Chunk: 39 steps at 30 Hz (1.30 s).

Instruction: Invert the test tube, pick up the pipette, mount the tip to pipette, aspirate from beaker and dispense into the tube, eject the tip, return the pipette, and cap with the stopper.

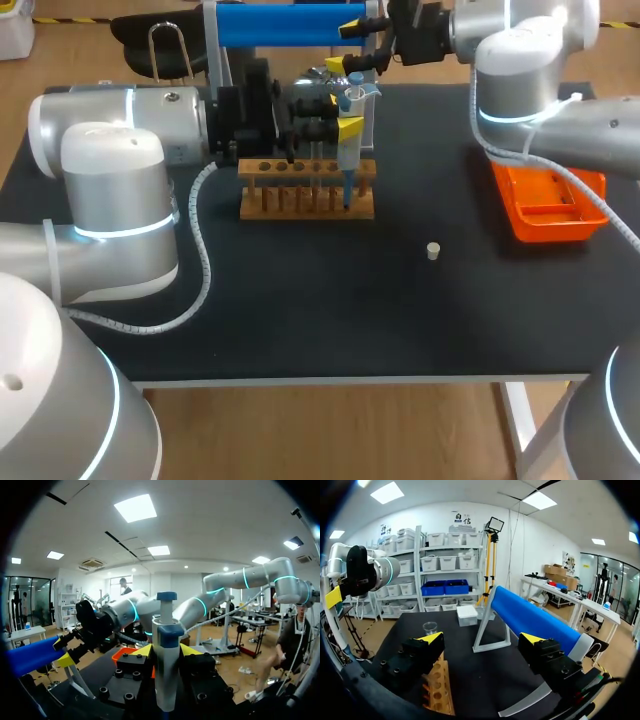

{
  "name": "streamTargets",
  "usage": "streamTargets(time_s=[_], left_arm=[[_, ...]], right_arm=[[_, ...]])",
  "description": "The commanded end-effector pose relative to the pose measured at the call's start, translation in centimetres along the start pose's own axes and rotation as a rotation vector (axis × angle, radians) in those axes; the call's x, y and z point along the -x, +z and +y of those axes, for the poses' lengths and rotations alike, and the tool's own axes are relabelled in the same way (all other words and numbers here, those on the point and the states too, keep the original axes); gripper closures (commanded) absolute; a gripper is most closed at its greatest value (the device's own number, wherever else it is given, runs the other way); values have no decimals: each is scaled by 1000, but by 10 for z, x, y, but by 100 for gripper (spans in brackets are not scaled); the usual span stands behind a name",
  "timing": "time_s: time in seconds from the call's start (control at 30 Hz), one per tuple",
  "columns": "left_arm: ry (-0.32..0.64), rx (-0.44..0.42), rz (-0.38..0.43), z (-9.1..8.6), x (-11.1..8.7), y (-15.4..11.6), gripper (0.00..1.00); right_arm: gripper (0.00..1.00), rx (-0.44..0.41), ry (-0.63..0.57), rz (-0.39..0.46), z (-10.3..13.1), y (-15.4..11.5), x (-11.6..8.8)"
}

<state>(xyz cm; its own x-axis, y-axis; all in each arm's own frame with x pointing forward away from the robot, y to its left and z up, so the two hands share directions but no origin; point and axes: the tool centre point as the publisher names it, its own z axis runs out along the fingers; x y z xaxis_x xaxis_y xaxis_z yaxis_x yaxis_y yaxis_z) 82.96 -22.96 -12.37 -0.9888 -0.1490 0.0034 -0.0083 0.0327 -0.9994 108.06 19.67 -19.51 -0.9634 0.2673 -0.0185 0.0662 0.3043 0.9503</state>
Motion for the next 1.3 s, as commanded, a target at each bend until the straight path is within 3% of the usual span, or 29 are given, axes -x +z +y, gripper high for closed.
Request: streamTargets(time_s=[0.03,0.5,0.67,1.0,1.3], left_arm=[[1,-2,-1,0,0,0,100],[1,-2,-1,0,0,0,100],[-2,28,-97,-1,10,-32,100],[2,66,-290,-3,47,-99,100],[9,79,-431,3,102,-122,100]], right_arm=[[0,-1,0,-2,0,-1,-1],[0,-1,0,-2,0,-1,-1],[0,-1,0,-2,0,-1,-1],[0,-1,0,-2,0,-1,-1],[0,-1,0,-2,0,-1,-1]])
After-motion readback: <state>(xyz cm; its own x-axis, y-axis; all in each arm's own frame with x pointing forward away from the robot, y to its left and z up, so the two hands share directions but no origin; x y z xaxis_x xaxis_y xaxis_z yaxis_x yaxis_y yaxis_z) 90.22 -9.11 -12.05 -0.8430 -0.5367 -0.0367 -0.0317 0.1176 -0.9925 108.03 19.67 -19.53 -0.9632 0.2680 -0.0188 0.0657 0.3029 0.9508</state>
